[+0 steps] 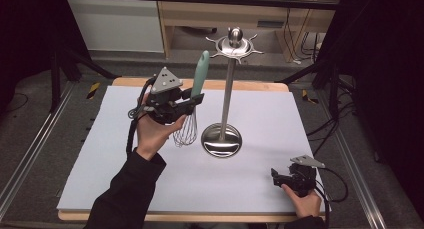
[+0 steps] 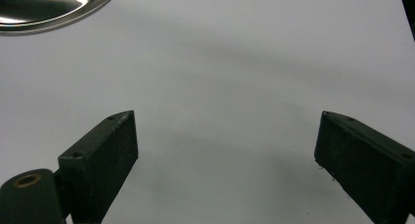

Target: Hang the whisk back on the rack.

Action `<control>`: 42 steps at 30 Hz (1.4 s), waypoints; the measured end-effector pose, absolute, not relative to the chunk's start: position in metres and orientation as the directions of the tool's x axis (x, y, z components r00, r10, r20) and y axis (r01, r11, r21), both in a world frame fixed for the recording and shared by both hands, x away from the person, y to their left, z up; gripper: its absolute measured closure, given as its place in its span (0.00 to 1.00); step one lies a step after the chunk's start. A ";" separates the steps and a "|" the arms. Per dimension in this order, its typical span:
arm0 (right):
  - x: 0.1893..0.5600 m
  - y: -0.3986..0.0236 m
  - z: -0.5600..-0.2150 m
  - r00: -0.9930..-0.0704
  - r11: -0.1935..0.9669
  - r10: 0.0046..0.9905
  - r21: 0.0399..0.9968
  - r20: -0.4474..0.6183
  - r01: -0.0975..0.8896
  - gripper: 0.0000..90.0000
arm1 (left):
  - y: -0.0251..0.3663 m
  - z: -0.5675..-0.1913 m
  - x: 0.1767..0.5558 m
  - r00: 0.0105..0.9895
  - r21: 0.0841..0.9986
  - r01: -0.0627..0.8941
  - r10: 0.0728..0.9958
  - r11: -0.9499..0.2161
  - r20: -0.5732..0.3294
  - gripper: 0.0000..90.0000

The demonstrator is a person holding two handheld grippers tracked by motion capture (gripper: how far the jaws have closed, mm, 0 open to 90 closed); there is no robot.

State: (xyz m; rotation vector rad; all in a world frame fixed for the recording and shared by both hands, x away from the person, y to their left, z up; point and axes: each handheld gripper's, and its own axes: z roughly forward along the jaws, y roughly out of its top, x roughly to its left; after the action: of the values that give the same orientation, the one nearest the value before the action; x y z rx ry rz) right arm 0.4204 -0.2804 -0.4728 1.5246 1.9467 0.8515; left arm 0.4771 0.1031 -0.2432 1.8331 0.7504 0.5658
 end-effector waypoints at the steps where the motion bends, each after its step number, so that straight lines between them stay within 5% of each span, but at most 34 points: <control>1: 0.420 -0.280 -0.473 -0.231 0.168 0.973 0.744 -0.019 0.647 0.10 | 0.102 -0.243 0.478 0.694 0.932 0.232 0.718 -0.279 0.042 0.77; 42: 0.420 -0.279 -0.472 -0.239 0.170 0.971 0.748 -0.016 0.642 0.10 | 0.072 -0.247 0.500 0.692 0.932 0.255 0.722 -0.256 0.009 0.76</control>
State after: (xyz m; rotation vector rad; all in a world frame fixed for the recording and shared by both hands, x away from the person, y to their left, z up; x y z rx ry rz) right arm 0.4205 -0.2792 -0.4716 1.5182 1.9518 0.8624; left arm 0.5000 0.0720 -0.2470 1.8231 0.7711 0.5396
